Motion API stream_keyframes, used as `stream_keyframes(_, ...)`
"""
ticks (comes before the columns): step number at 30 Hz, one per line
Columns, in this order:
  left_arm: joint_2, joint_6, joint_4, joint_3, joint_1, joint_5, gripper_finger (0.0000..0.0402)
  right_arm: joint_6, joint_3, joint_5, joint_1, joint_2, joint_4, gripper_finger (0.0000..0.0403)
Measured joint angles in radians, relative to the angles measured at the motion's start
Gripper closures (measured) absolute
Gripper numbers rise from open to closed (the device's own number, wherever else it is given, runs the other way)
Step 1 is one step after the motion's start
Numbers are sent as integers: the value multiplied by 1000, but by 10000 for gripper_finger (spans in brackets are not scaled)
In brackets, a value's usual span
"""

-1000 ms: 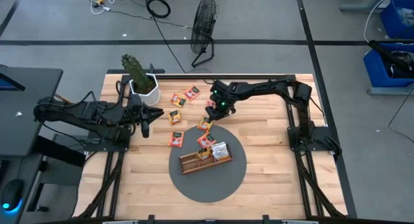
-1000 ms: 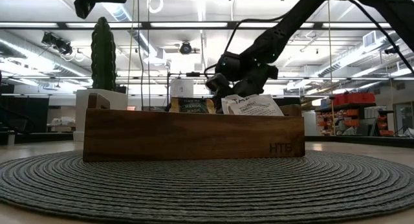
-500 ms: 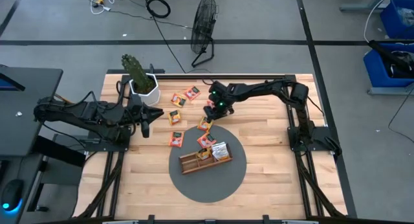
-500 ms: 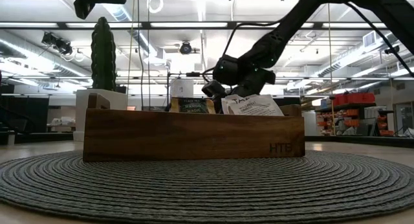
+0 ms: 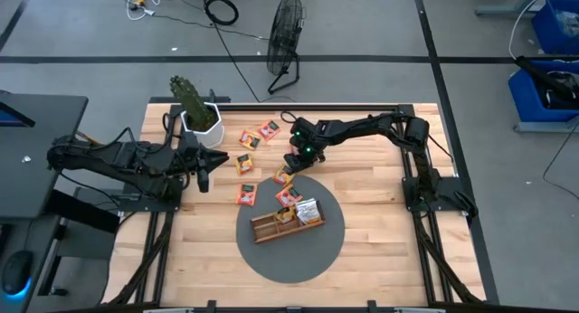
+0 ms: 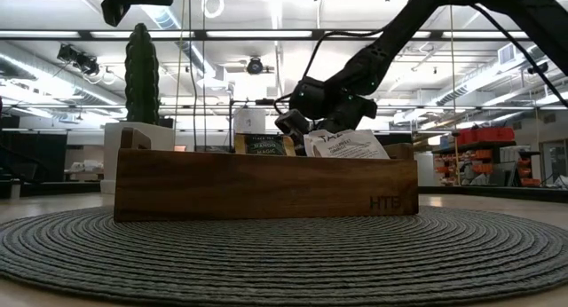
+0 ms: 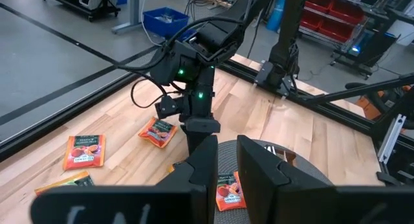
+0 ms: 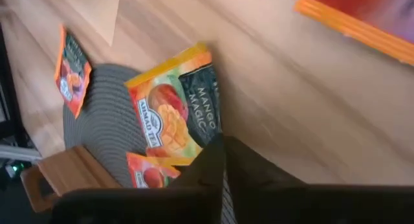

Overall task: Pick & Place Tea
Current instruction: Put the bottom right yellow tea bag into the middle section of the wooden organizer

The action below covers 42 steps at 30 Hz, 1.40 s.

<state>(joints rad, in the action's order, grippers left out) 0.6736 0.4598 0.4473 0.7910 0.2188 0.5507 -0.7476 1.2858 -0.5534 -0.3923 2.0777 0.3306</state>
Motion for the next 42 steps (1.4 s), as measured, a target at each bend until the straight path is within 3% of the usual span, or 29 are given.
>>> stream_keyframes(10, 0, 0, 0, 0, 0, 0, 342, 48, 0, 41, -2, -71, 1, 401)
stream_keyframes(23, 0, 0, 0, 0, 0, 0, 342, 94, 1, 202, 62, -271, 11, 402)
stream_keyframes(42, 0, -1, 0, 0, 0, -1, 342, 305, 14, 591, 286, -482, 82, 403)
